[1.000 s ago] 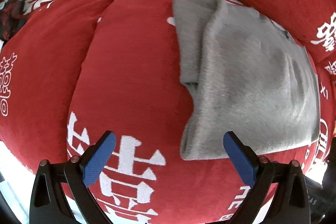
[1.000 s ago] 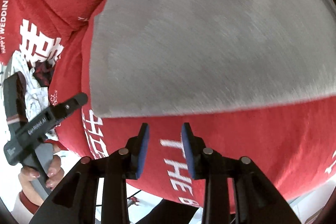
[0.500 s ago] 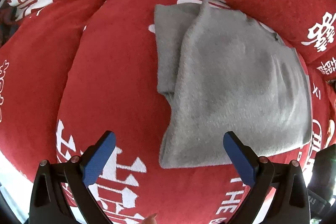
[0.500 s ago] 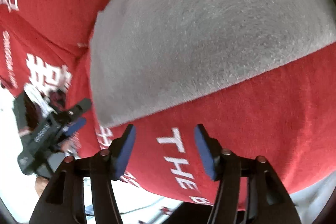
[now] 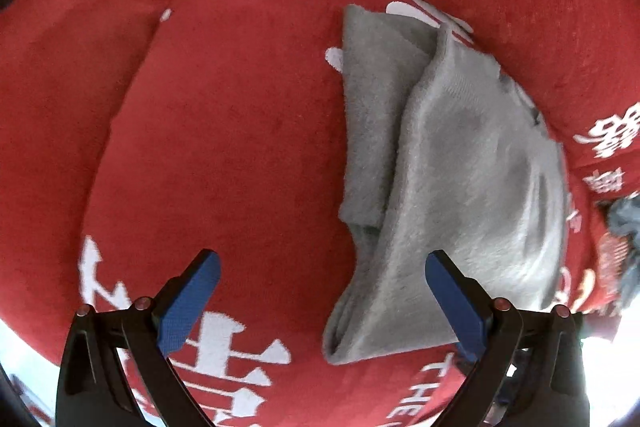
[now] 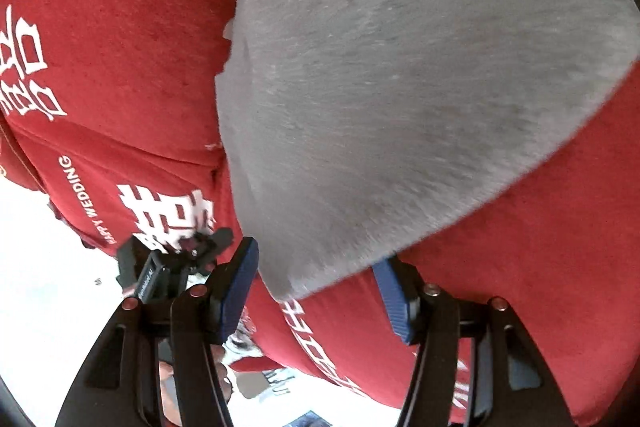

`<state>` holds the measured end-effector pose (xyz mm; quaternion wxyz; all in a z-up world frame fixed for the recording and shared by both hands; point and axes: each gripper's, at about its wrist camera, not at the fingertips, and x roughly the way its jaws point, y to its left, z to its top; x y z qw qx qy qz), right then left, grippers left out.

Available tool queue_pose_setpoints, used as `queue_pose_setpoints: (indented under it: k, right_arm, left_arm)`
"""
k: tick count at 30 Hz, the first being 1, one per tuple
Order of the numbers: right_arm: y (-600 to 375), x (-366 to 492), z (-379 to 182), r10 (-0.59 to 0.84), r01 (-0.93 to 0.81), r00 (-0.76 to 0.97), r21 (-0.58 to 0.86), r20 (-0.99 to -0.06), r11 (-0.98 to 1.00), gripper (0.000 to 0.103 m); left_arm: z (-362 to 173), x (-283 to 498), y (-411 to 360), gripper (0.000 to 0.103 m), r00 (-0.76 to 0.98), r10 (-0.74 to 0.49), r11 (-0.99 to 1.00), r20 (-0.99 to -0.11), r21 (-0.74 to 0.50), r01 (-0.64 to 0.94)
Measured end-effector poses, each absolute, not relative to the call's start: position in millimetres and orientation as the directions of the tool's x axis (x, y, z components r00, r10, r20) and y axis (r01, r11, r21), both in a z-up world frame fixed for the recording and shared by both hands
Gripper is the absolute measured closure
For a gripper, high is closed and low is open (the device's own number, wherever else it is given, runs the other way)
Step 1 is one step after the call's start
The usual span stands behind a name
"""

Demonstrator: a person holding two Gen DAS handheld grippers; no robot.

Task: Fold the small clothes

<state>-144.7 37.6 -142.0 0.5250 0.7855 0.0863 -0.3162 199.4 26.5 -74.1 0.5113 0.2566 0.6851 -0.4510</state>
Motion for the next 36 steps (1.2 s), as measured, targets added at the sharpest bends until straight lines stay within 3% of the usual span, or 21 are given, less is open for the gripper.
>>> queue_pose_setpoints:
  k: [4, 6, 7, 16, 21, 25, 28, 31, 32, 34, 36]
  right_arm:
    - [29.4, -134.2, -147.8, -0.228, 0.409, 0.802, 0.785, -0.552, -0.465, 0.040]
    - [24.3, -130.5, -153.0, -0.202, 0.379, 0.823, 0.778, -0.531, -0.500, 0.064]
    - [22.4, -129.4, -153.9, -0.193, 0.373, 0.830, 0.778, -0.523, -0.506, 0.095]
    - [-0.5, -139.0, -104.5, -0.234, 0.311, 0.881, 0.876, -0.411, -0.368, 0.095]
    - [-3.4, -138.2, -97.0, -0.184, 0.378, 0.875, 0.869, -0.448, -0.319, 0.095]
    - [3.9, -131.5, -99.6, -0.027, 0.546, 0.821, 0.797, -0.571, -0.258, 0.093]
    - [11.2, -132.1, -91.7, 0.086, 0.683, 0.729, 0.710, -0.679, -0.172, 0.088]
    - [9.3, -150.3, -66.1, 0.036, 0.760, 0.649, 0.646, -0.760, -0.071, 0.087]
    - [6.1, -158.0, -59.8, 0.000, 0.779, 0.626, 0.625, -0.780, -0.062, 0.088]
    - [-6.4, -175.7, -51.1, -0.084, 0.821, 0.563, 0.568, -0.822, -0.054, 0.088]
    - [-21.3, -181.8, -54.5, -0.104, 0.861, 0.503, 0.508, -0.858, -0.024, 0.093]
  left_arm:
    - [-80.8, 205.2, 23.1, 0.001, -0.432, -0.148, 0.489, -0.889, -0.446, 0.750]
    - [-84.4, 206.7, 18.4, 0.001, -0.482, -0.164, 0.489, -0.861, -0.495, 0.718]
    - [-85.4, 206.9, 16.0, 0.001, -0.501, -0.169, 0.486, -0.849, -0.514, 0.707]
    - [-94.6, 186.0, -34.1, 0.001, -0.691, -0.180, 0.399, -0.700, -0.694, 0.599]
    - [-90.7, 159.6, -59.5, 0.001, -0.645, -0.151, 0.349, -0.749, -0.651, 0.674]
    - [-84.1, 139.3, -70.0, 0.021, -0.555, -0.134, 0.296, -0.821, -0.568, 0.768]
    - [-86.4, 131.9, -70.9, 0.024, -0.494, -0.106, 0.271, -0.863, -0.503, 0.821]
    - [-84.5, 126.8, -70.5, 0.028, -0.457, -0.102, 0.242, -0.884, -0.467, 0.850]
    - [-83.4, 123.7, -71.5, 0.033, -0.425, -0.102, 0.236, -0.899, -0.437, 0.868]
    - [-82.8, 122.3, -71.9, 0.060, -0.385, -0.100, 0.221, -0.917, -0.398, 0.890]
    - [-80.3, 121.2, -72.2, 0.073, -0.408, -0.109, 0.220, -0.906, -0.422, 0.879]
